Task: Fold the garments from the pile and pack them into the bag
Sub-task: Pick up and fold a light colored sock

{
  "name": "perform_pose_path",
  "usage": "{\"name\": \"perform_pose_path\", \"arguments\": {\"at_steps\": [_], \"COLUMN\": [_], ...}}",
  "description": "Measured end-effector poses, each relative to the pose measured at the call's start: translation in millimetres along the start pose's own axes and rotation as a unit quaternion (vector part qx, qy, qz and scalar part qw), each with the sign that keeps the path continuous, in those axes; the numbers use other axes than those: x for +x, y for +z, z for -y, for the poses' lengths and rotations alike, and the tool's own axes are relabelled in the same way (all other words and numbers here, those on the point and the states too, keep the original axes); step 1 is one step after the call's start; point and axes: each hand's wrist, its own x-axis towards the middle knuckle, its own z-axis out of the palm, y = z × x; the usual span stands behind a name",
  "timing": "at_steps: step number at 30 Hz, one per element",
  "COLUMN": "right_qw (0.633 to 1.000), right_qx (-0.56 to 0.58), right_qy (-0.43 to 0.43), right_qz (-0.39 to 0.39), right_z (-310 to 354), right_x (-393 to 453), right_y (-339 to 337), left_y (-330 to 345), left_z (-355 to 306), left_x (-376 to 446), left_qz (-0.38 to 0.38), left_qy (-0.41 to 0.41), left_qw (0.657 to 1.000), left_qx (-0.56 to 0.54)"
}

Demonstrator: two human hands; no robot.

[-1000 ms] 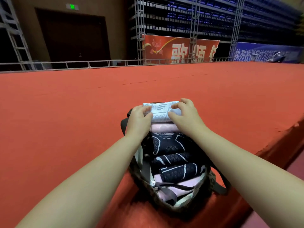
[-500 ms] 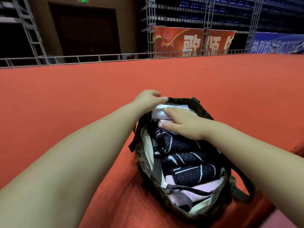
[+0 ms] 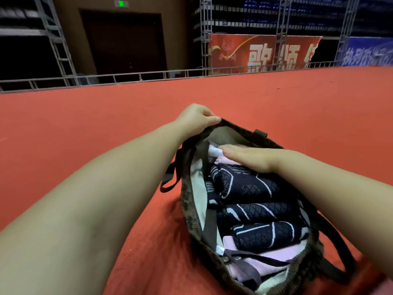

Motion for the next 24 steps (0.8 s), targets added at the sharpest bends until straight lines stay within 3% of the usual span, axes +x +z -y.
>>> {"name": "perform_pose_path", "arguments": {"at_steps": [7, 10, 13, 19, 24], "right_qw": [0.981, 0.968, 0.966, 0.980, 0.984], "right_qx": [0.018, 0.087, 0.048, 0.014, 0.002], "right_qy": [-0.098, -0.103, -0.105, -0.139, -0.175], "right_qz": [-0.167, -0.210, -0.233, -0.144, -0.024], "right_z": [41.2, 59.8, 89.6, 180.1, 258.5], "right_x": [-23.0, -31.7, -29.2, -5.0, 27.2], "right_y": [3.4, 15.8, 29.9, 86.1, 159.0], "left_y": [-4.2, -15.6, -36.6, -88.3, -151.0], "left_z": [36.5, 54.4, 70.5, 122.1, 183.6], "left_x": [-66.8, -99.3, -130.7, -212.1, -301.0], "left_qz": [0.067, 0.107, 0.140, 0.157, 0.208], "left_qy": [-0.056, -0.075, -0.091, -0.156, -0.243], "left_qw": [0.988, 0.981, 0.974, 0.964, 0.946], "left_qx": [-0.126, -0.143, -0.154, -0.146, -0.049]}}
